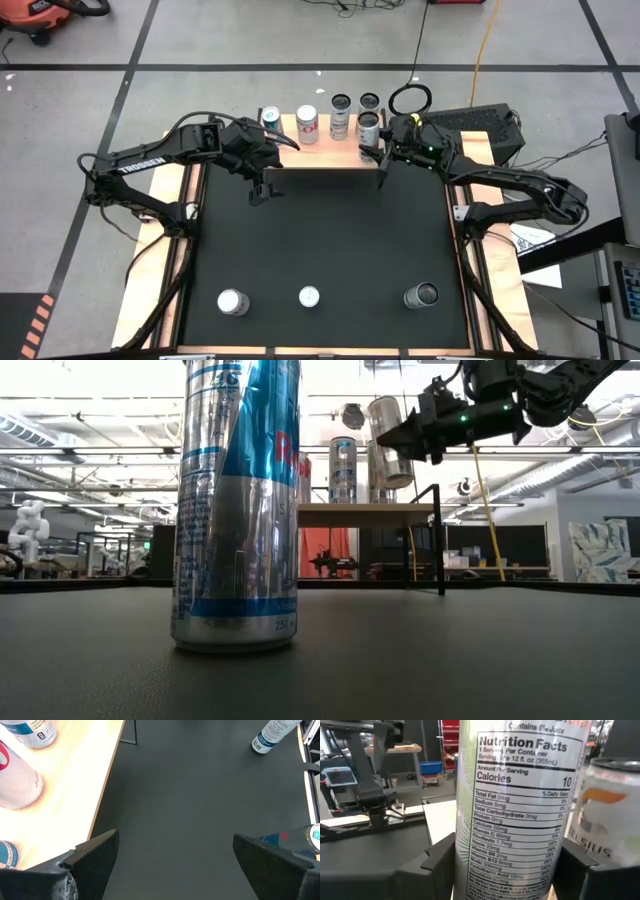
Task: Place canned beverage on shelf
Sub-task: Put the white yellow soda can on the shelf aligned with the other white yellow soda can
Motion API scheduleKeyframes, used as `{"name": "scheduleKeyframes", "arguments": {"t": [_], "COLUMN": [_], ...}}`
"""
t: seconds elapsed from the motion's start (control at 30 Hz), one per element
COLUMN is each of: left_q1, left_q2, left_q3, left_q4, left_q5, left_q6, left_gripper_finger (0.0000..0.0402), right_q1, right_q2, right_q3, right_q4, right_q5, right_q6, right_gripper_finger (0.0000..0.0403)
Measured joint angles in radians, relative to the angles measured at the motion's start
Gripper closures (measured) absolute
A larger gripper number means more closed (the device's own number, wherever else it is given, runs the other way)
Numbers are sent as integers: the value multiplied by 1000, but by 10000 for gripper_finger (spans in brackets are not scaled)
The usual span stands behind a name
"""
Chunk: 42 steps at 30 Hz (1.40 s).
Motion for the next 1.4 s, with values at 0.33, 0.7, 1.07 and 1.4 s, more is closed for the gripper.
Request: {"name": "scheduleKeyframes", "arguments": {"t": [0.33, 0.7, 1.07, 1.4], "left_q1": [0, 0, 0, 0], "left_q2": [0, 0, 0, 0], "left_q3": [0, 0, 0, 0], "left_q4": [0, -4, -4, 9], "left_q5": [0, 0, 0, 0], "left_q6": [0, 0, 0, 0], "left_gripper_finger": [8, 8, 8, 8], "right_q1": [4, 4, -42, -47], "right_q2": [63, 76, 76, 75], "right_q3": [0, 0, -26, -184], "right_q4": [149, 182, 154, 416], "right_q5": [-56, -57, -56, -88], "right_q6": [-13, -17, -22, -19], "right_gripper_finger": [181, 181, 181, 181]}}
